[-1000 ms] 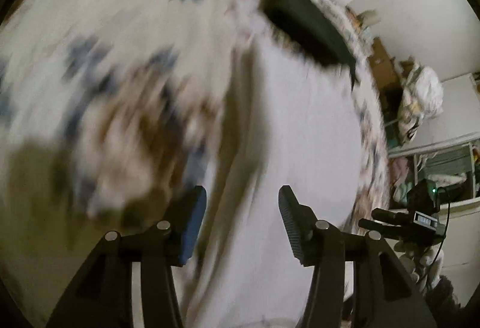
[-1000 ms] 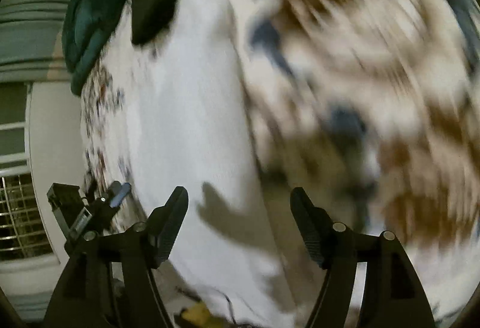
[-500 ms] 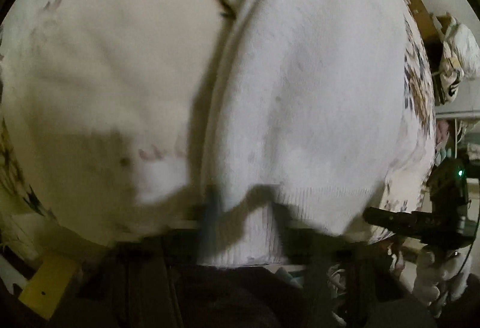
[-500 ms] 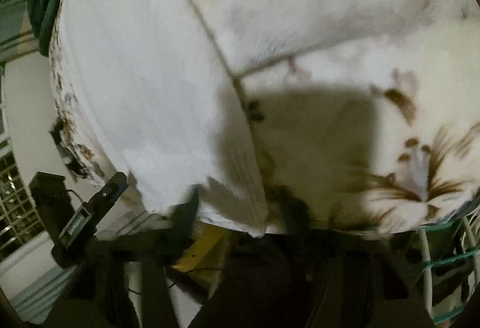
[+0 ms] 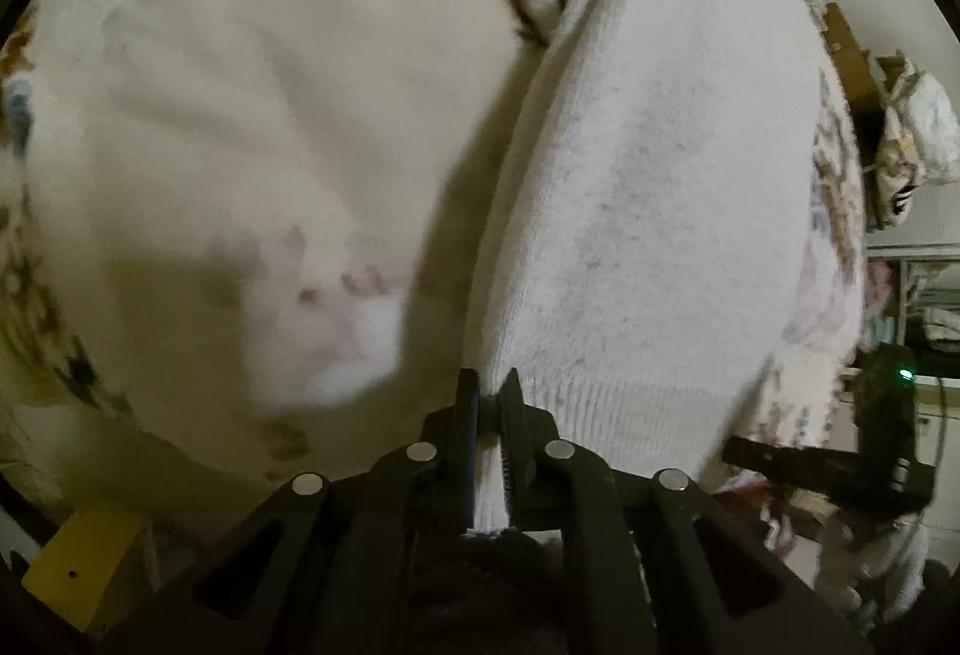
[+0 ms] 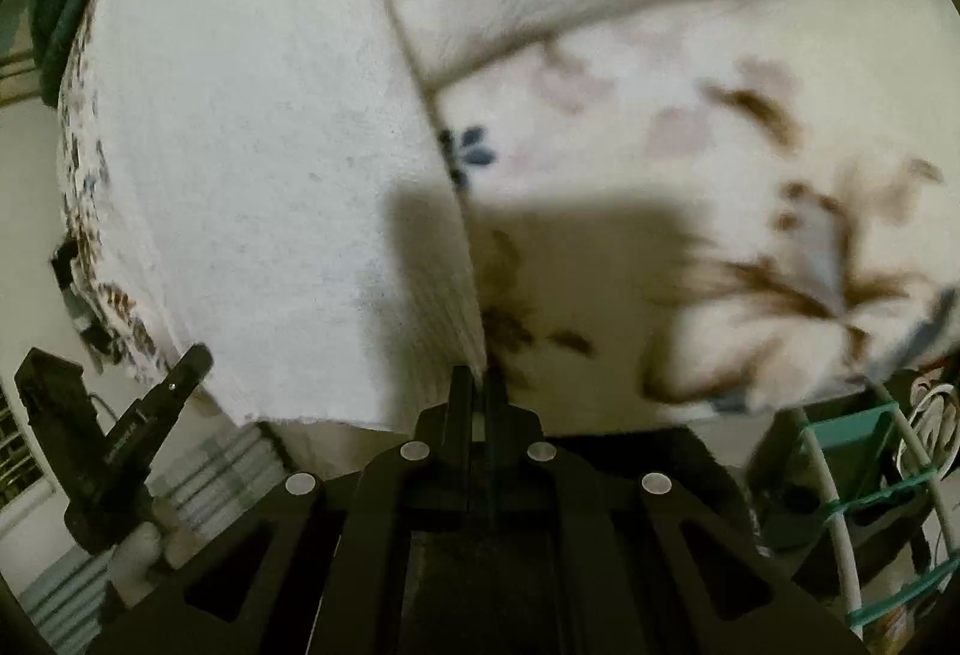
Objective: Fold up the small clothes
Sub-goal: 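Grasp the sweater hem with both grippers and lift it toward the collar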
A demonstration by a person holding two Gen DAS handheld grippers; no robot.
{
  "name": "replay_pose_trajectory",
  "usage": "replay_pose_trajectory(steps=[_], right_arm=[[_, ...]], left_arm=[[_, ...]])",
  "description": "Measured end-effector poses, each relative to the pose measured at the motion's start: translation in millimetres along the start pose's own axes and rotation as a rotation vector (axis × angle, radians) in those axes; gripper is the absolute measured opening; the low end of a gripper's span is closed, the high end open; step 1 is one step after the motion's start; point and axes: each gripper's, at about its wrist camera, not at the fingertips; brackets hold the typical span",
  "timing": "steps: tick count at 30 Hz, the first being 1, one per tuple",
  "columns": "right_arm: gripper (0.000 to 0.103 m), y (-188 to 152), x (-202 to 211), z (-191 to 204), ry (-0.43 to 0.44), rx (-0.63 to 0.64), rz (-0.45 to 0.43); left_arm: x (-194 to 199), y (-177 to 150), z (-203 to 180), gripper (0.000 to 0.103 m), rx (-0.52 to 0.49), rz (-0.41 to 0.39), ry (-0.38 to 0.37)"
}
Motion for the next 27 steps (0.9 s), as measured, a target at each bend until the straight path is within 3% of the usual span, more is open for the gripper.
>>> replay_pose_trajectory(steps=[2, 4, 5, 6, 11, 12, 16, 17, 19, 21, 23, 27], right_arm=[[0.007, 8.4, -3.1, 7.7, -0.025, 0.032, 0.004], [0.023, 12.3, 15.3, -3.5, 0.014, 0.044, 0.018], [0.047, 13.1, 18.8, -5.3, 0.047, 0.035, 0.019], [0.064, 13.0, 22.6, -6.6, 0.081, 0.023, 0.011], [0.066, 17.6, 14.7, -19.2, 0.197, -0.037, -0.003], [0.066, 18.4, 9.7, -20.5, 0.197, -0.043, -0.001], [0.072, 15.6, -8.8, -13.7, 0.196, -0.060, -0.006], [0.071, 15.9, -11.0, -12.6, 0.190, -0.057, -0.009], [0.060, 14.3, -16.2, -4.3, 0.174, -0.055, -0.021], [0.026, 16.9, -20.1, 1.3, 0.131, -0.052, -0.014], [0.020, 17.4, -25.5, 5.4, 0.137, -0.063, -0.006], [0.017, 15.7, -18.5, 16.8, 0.161, -0.066, -0.024]], left_arm=[[4.9, 2.2, 5.7, 0.011, 0.009, 0.012, -0.036], [9.8, 3.0, 12.7, 0.029, 0.023, -0.006, -0.066], [9.6, 3.4, 16.0, 0.044, 0.033, -0.015, -0.090], [6.8, 4.2, 20.8, 0.054, 0.052, -0.019, -0.115], [-29.3, 9.3, 24.1, 0.054, 0.123, 0.037, -0.237], [-37.0, 9.2, 21.0, 0.054, 0.111, 0.060, -0.234], [-33.3, 6.0, -4.2, 0.055, 0.019, 0.014, -0.122], [-32.1, 4.9, -9.3, 0.054, 0.002, 0.005, -0.092], [-32.5, 2.5, -18.6, 0.048, -0.026, -0.003, -0.035], [-32.1, 0.6, -24.6, 0.024, -0.042, -0.007, 0.004], [-26.6, 2.5, -25.7, 0.014, -0.031, -0.004, -0.013], [-4.5, 0.7, -24.5, 0.010, -0.011, -0.002, -0.038]])
Point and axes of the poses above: each gripper's, at about its wrist camera, not at the fingertips, and x roughly against the way its jaws point, z to its left, y to its top, and after that the axes turned 10 degrees about y, right-handed
